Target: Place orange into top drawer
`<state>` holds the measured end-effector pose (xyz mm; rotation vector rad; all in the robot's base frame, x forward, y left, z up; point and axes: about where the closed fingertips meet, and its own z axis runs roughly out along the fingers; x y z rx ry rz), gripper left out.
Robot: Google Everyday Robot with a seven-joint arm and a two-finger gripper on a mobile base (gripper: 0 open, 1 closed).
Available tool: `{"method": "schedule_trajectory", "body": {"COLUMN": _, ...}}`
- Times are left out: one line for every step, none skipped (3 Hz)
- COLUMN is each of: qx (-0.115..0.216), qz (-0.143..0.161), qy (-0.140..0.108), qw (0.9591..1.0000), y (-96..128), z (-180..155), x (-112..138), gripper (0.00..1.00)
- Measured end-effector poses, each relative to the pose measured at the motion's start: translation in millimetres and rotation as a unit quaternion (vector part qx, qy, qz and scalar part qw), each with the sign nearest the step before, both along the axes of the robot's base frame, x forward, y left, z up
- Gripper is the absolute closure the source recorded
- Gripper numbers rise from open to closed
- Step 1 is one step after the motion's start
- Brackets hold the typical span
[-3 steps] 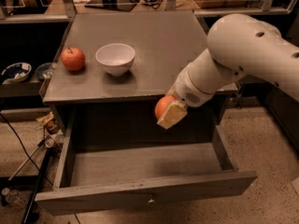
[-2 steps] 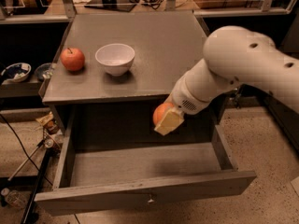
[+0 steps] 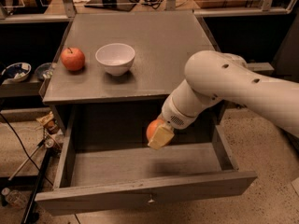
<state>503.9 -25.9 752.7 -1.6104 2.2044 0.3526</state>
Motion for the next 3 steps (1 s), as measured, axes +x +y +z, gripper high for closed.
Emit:
{"method": "schedule_trajectory", "body": {"qx": 0.000, "qz": 0.000, "qy": 0.000, "qw": 1.0000, "y": 0.0, "z": -0.1, "x": 0.0, "gripper": 1.00}}
{"method": "schedule_trajectory", "body": {"qx": -0.014, "qz": -0.008, "qy": 0.008, "qw": 0.9998, "y": 5.4, "z": -18.5, "x": -4.3, "gripper": 1.00}}
{"method": "schedule_trajectory", "body": {"qx": -0.029, "qz": -0.019, "qy": 0.013, "qw": 0.9993, "y": 9.4, "z": -35.9, "x": -7.0, "gripper": 1.00}}
